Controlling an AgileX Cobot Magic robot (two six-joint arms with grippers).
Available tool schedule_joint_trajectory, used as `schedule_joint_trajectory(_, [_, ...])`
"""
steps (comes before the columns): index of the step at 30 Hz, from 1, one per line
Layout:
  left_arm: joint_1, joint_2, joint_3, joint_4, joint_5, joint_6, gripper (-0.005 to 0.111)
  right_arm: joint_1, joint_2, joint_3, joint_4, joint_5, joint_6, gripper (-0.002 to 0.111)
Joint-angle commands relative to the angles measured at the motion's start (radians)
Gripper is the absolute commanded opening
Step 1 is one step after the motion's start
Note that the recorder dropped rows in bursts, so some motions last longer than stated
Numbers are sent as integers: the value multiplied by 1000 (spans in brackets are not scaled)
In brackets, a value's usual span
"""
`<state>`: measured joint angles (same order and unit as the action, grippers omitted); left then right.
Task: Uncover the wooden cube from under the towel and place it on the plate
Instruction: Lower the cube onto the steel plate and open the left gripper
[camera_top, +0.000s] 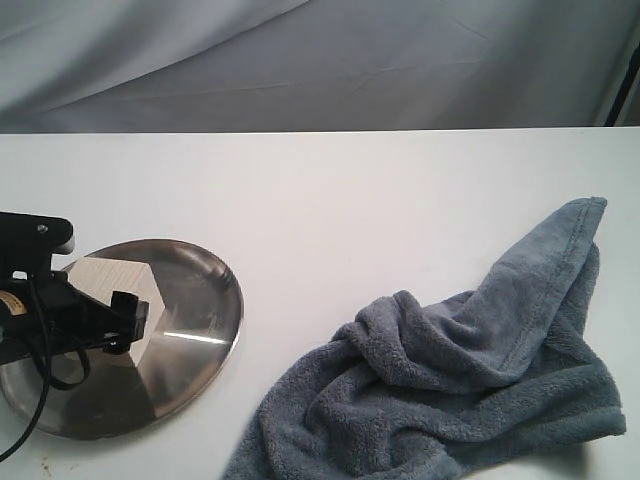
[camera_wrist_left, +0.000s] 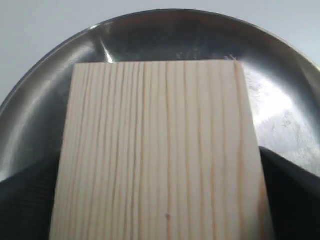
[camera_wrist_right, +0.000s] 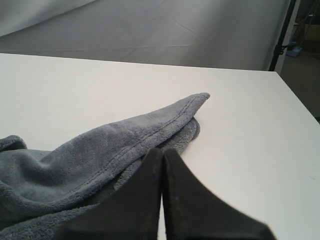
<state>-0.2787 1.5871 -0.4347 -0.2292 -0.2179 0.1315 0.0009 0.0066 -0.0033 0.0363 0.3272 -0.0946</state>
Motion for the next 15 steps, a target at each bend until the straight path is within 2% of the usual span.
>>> schedule_joint_trajectory(1, [-4, -4, -1, 1, -18, -1, 89, 4, -7, 3, 3, -7, 0, 0])
schedule_joint_trajectory(11, [-4, -4, -1, 1, -61, -1, 89, 4, -7, 3, 3, -7, 0, 0])
schedule_joint_trajectory(15, [-4, -4, -7, 1, -89, -115, 89, 4, -7, 3, 3, -7, 0, 0])
